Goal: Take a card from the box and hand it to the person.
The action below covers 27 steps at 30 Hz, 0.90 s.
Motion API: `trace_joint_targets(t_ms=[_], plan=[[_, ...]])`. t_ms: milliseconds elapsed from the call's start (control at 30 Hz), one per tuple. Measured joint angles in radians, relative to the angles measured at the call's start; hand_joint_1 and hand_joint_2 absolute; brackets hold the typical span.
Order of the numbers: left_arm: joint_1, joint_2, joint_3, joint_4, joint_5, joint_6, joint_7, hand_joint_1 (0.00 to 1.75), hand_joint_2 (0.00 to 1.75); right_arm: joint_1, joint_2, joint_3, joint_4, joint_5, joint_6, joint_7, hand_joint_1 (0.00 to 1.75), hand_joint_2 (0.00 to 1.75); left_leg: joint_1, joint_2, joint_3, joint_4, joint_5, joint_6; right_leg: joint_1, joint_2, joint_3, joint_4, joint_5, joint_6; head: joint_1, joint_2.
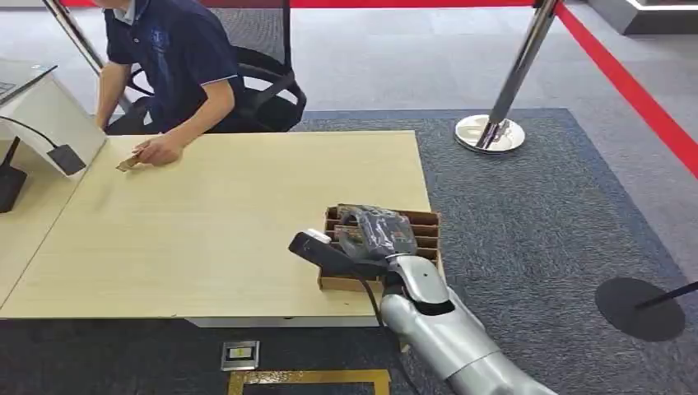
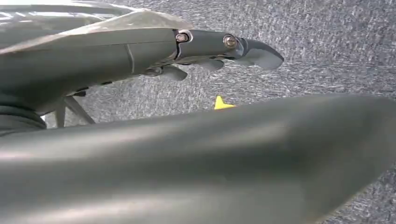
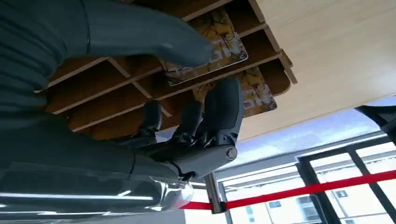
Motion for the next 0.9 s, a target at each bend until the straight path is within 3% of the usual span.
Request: trace_joint_targets(t_ms=[900], plan=[[0.0,0.0,0.0,0.0,0.002,-0.001,0.01,0.0,0.0,-0.038,0.009,-0.018,0.105,0.008,-0.032,-0.013,0.87,1.75,0.0,0.0,0.001,0.0,0.0,0.0,0.0,0.0,0.001,0.0,0.001,0.0,0.0,0.0]])
